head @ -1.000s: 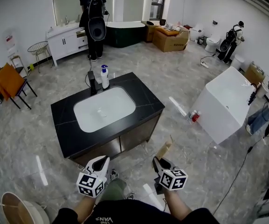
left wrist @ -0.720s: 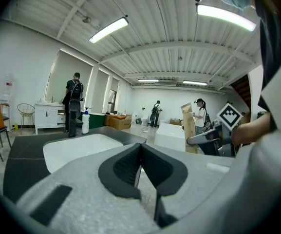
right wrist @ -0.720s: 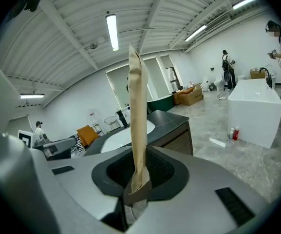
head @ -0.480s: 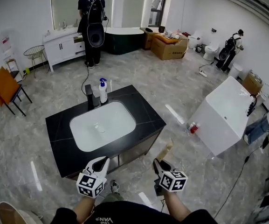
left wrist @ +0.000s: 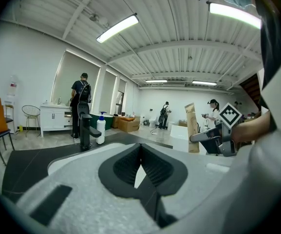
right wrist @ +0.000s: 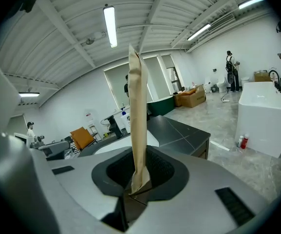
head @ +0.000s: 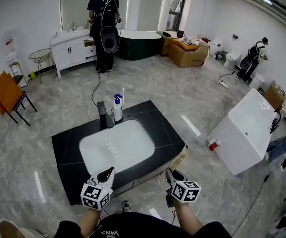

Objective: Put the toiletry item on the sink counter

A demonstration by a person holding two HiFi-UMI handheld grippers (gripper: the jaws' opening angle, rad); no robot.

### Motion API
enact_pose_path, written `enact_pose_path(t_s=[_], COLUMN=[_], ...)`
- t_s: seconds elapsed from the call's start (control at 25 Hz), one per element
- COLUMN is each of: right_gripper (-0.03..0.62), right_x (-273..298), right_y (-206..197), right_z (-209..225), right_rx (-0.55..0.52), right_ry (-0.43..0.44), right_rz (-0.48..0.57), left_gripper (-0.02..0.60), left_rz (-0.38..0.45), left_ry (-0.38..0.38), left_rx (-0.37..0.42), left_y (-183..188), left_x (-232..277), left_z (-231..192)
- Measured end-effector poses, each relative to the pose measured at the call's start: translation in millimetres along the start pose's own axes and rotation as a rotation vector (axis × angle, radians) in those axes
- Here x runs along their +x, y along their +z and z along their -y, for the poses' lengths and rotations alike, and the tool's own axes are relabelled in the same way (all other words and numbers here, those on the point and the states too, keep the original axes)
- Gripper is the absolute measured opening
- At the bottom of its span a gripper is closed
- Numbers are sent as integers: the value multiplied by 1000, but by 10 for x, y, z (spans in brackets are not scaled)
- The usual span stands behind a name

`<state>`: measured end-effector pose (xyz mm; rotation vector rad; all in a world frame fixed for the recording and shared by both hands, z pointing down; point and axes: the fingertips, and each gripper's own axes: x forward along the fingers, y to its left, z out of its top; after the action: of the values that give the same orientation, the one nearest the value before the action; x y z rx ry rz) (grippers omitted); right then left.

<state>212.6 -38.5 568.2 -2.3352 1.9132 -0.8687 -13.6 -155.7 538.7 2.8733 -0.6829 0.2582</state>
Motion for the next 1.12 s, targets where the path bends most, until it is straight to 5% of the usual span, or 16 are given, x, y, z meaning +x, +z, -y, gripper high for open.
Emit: enact_pose_path(t_s=[0.52, 1.12], right_gripper=[58, 58], right_x=[604, 1628], right_y=[210, 629], right_z=[117, 628], right_rx=[4, -120], right_ry=[-43, 44], right_rz=[-34, -160], left_gripper=[11, 9], left_rz=[-28, -20], left_ry=[-19, 157], left_rx=[-27, -72], left_y=[40, 209], left_x=[426, 1027], left_z=[-444, -693])
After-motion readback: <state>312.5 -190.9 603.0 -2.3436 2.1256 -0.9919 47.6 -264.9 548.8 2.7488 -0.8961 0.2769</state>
